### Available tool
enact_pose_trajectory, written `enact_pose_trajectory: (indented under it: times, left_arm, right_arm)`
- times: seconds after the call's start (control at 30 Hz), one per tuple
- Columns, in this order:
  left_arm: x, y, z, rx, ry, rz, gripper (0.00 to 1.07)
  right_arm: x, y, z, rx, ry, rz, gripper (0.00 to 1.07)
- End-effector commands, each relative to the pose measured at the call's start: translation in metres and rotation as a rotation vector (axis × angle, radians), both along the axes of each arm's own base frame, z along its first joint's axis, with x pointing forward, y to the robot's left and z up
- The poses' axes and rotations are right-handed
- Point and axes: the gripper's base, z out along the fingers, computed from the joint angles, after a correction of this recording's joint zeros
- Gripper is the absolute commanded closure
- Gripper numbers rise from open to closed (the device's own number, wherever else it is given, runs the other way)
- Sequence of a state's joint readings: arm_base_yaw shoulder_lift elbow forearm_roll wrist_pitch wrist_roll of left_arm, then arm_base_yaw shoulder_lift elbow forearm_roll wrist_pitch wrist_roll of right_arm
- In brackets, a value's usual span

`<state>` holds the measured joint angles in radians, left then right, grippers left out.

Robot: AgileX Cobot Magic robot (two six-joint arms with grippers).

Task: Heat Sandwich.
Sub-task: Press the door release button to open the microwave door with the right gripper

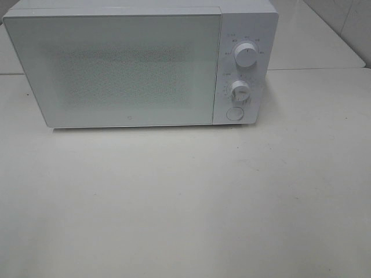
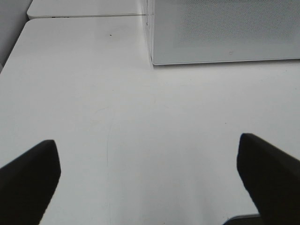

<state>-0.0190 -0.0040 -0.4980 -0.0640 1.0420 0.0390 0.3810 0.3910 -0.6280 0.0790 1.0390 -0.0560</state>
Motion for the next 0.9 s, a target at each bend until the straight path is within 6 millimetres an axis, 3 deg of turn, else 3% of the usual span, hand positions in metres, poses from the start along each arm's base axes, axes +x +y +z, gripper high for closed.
enact_pose_trajectory:
  times: [0.03, 0.23, 0.57, 0.9]
  left_arm:
    - [-0.003, 0.000, -0.001, -0.006, -0.028, 0.007, 0.10]
    - [-0.003, 0.000, -0.001, -0.006, -0.028, 0.007, 0.10]
    - [-0.003, 0.000, -0.001, -0.005, -0.028, 0.006, 0.10]
    - [-0.003, 0.000, -0.001, -0.005, -0.023, 0.006, 0.10]
  right_arm:
    - [-0.013, -0.012, -0.011, 0.006, -0.039, -0.125, 0.32]
    - [-0.031, -0.021, -0.028, 0.013, -0.146, -0.243, 0.32]
    - [-0.055, -0.024, -0.028, 0.048, -0.305, -0.359, 0.32]
    - [-0.054, -0.024, -0.028, 0.043, -0.302, -0.374, 0.32]
